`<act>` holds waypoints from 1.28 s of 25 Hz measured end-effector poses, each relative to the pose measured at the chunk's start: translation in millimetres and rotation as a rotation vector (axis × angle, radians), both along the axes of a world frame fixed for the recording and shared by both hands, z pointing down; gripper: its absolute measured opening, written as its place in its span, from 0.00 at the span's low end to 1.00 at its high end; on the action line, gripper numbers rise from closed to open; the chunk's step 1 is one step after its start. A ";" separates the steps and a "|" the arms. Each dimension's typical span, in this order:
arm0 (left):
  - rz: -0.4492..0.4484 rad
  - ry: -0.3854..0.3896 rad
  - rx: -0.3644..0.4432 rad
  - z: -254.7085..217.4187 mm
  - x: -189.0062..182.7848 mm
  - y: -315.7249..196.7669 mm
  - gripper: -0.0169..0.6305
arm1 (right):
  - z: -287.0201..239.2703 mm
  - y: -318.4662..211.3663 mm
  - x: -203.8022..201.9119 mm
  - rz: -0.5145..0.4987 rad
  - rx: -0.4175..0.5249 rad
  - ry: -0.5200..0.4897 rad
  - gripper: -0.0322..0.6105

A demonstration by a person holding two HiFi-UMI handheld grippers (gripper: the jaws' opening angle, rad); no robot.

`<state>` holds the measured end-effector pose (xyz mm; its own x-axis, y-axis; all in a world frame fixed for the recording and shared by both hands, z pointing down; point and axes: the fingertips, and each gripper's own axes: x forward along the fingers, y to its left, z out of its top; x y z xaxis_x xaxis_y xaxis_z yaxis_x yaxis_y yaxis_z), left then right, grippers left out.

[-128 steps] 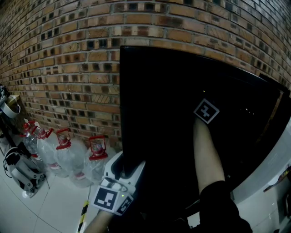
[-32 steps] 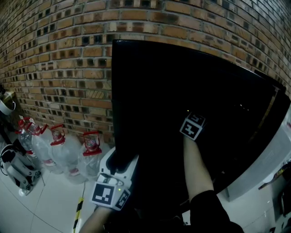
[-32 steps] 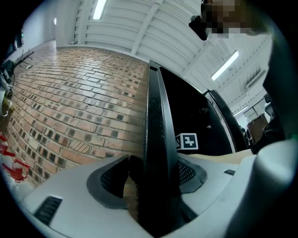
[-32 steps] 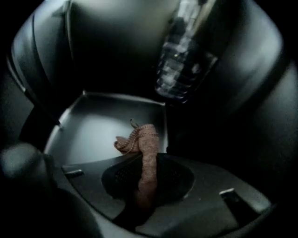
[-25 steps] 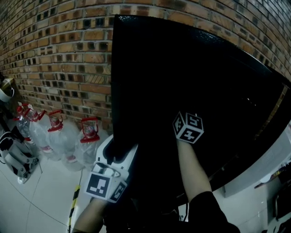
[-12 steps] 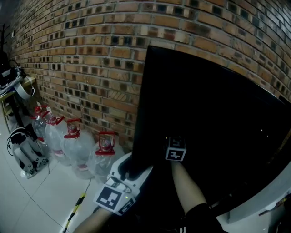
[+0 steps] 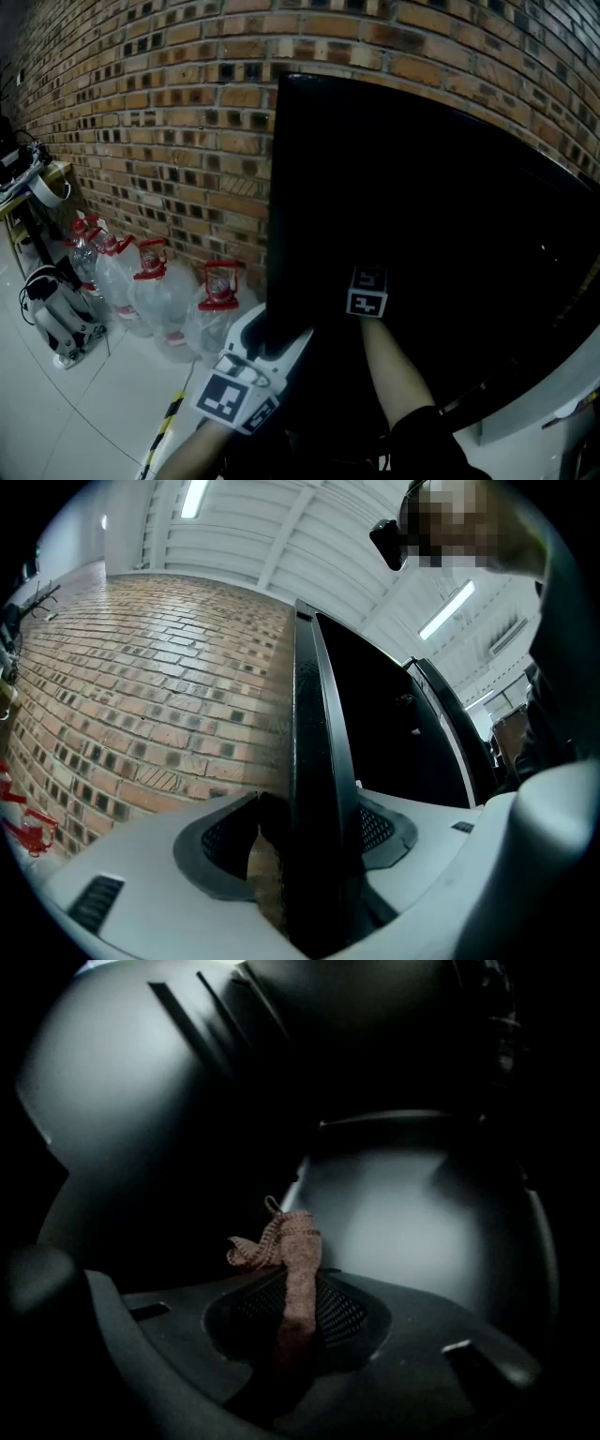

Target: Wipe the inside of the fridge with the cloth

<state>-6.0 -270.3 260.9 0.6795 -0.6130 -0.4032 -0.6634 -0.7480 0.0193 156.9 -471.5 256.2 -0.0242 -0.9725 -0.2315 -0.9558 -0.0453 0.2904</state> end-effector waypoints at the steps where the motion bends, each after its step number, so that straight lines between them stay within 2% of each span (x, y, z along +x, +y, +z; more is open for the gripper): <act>1: -0.001 0.000 0.000 0.1 0.0 -0.1 0.44 | -0.5 2.4 5.8 0.013 0.002 -0.005 0.17; 21: -0.011 0.015 -0.007 4.5 0.5 -0.9 0.44 | 7.4 55.8 149.5 0.324 0.037 -0.145 0.17; 26: -0.056 0.003 -0.012 2.6 -0.4 -2.3 0.40 | 4.1 66.2 167.8 0.410 0.015 -0.195 0.17; 32: -0.032 0.017 -0.030 2.5 1.6 -1.1 0.41 | -1.9 79.4 178.1 0.458 -0.004 -0.226 0.17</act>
